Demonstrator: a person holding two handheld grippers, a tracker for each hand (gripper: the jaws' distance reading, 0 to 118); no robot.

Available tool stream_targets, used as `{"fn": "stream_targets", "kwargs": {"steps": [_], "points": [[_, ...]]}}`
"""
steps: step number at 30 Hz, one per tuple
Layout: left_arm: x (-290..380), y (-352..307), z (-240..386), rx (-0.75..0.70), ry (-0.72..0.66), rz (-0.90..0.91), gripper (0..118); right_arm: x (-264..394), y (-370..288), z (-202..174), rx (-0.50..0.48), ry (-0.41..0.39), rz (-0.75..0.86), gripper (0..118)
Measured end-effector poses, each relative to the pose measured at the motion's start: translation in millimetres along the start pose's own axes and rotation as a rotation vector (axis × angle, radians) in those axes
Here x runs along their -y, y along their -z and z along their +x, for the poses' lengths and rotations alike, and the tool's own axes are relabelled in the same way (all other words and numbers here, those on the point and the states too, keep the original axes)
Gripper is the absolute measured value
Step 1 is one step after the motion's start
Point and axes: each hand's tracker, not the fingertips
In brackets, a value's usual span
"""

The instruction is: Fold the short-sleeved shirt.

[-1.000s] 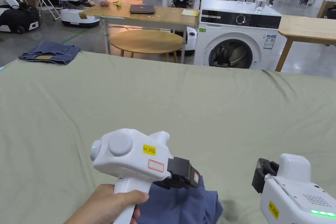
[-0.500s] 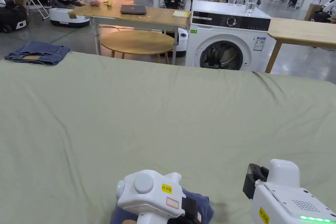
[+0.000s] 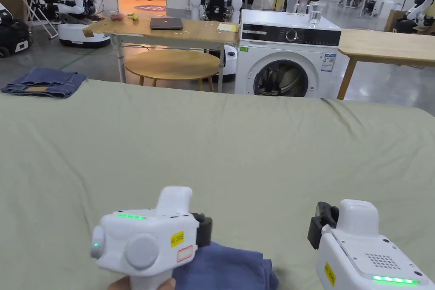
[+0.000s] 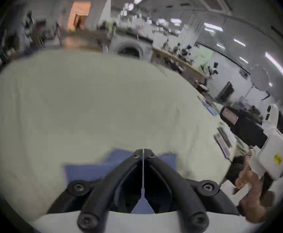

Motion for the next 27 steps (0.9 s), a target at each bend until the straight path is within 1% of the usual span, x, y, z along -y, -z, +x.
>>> {"fn": "stream_targets", "kwargs": {"steps": [2,5,8,9,10,14,17,19,21,23,25,27], "points": [[0.7,-19.8,-5.1,-0.085,0.044,0.16,0,-2.3,-0.8,-5.5,0.006,0.003,0.03,0],[4.4,-39.6,-10.4,-0.221,0.107,0.348,0,-7.1,-3.8,-12.6,0.005,0.011,0.074,0],[10.8,-51.6,-14.6,-0.327,0.156,0.508,0,-12.8,-6.4,-19.5,0.019,-0.009,0.133,0],[12.2,-53.0,-15.6,-0.365,0.162,0.527,0,-15.0,-6.8,-20.9,0.017,-0.01,0.146,0],[12.9,-54.2,-17.0,-0.405,0.17,0.533,0,-17.6,-6.7,-22.3,0.014,-0.011,0.158,0],[15.7,-59.0,-25.5,-0.467,0.144,0.612,0,-25.5,-3.4,-27.5,0.019,-0.016,0.187,0],[14.6,-63.1,-30.5,-0.483,0.115,0.631,0,-28.2,-2.3,-31.3,0.026,-0.036,0.198,0],[11.7,-66.1,-35.8,-0.467,0.082,0.607,0,-26.8,-4.6,-32.8,0.008,-0.047,0.189,0],[12.2,-67.0,-41.4,-0.45,0.059,0.58,0,-21.8,-8.3,-36.9,0.0,-0.06,0.146,0],[14.5,-66.0,-45.8,-0.452,0.052,0.543,0,-11.7,-11.8,-41.2,-0.053,-0.053,0.075,0],[18.4,-65.1,-48.9,-0.451,0.053,0.523,0,0.9,-15.0,-48.9,-0.06,-0.068,-0.002,0],[22.7,-63.6,-51.9,-0.454,0.06,0.5,0,18.2,-15.8,-57.0,-0.107,-0.089,-0.076,0]]}}
